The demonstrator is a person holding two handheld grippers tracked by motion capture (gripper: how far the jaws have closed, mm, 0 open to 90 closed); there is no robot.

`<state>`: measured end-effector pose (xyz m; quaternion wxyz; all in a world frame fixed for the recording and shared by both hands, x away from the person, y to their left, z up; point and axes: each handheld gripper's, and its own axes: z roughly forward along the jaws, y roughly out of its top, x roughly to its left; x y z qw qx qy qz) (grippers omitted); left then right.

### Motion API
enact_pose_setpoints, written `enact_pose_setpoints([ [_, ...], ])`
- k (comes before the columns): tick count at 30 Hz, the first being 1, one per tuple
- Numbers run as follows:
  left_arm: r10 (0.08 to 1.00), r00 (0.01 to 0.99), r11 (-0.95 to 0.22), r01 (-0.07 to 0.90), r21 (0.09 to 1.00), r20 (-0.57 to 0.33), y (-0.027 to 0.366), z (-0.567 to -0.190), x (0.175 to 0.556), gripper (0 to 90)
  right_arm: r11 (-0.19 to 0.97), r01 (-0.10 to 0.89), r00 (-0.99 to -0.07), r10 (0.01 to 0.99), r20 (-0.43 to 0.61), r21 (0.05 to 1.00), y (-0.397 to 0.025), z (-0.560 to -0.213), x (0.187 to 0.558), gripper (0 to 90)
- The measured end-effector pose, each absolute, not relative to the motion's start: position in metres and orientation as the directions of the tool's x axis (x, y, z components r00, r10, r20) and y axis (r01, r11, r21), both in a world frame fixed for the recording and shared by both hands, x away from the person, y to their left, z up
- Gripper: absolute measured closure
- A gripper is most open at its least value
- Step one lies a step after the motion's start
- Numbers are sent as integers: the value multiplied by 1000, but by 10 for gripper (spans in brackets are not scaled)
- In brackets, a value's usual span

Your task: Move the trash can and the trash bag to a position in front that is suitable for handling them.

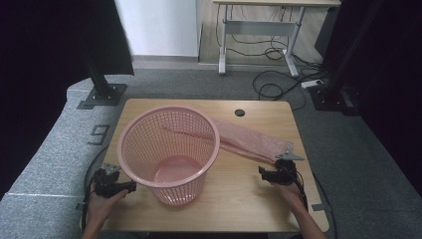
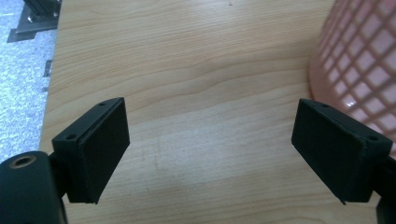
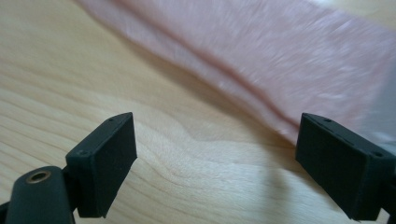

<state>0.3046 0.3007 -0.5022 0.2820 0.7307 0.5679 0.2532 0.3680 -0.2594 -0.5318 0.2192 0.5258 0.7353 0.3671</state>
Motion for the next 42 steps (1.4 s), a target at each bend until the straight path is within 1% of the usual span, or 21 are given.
enact_pose_setpoints([
  [3, 968, 245, -210, 681, 702, 53, 300, -501, 298, 112, 142, 602, -344, 934, 95, 786, -268, -527, 360, 118],
  [10, 956, 289, -238, 655, 717, 53, 300, -498, 272, 112, 139, 614, -342, 934, 103, 777, -276, -527, 355, 122],
  [15, 936, 349, -261, 609, 749, 42, 292, -490, 253, 112, 114, 605, -343, 931, 128, 788, -281, -523, 351, 124],
  [16, 925, 376, -279, 591, 757, 47, 286, -488, 249, 112, 116, 602, -346, 929, 127, 790, -282, -522, 350, 124],
  [18, 919, 389, -293, 580, 760, 57, 282, -486, 249, 111, 113, 601, -345, 929, 129, 791, -282, -522, 349, 125],
  [21, 905, 420, -319, 560, 765, 70, 271, -482, 255, 111, 105, 600, -342, 930, 135, 793, -284, -521, 350, 127],
  [23, 895, 436, -348, 549, 760, 95, 266, -480, 260, 111, 104, 600, -347, 927, 141, 794, -285, -522, 350, 129],
  [24, 883, 460, -361, 536, 763, 95, 261, -478, 266, 112, 107, 603, -353, 924, 145, 791, -284, -523, 351, 131],
  [27, 869, 484, -381, 524, 762, 102, 257, -477, 271, 112, 115, 601, -363, 921, 143, 791, -284, -524, 351, 131],
  [33, 824, 561, -408, 493, 769, 78, 240, -474, 288, 124, 135, 596, -380, 916, 130, 791, -284, -525, 351, 134],
  [38, 769, 635, -445, 457, 770, 67, 216, -473, 302, 127, 148, 593, -395, 910, 126, 791, -283, -525, 351, 137],
  [42, 736, 671, -479, 427, 767, 86, 204, -472, 309, 128, 163, 592, -407, 905, 119, 789, -282, -526, 351, 137],
])
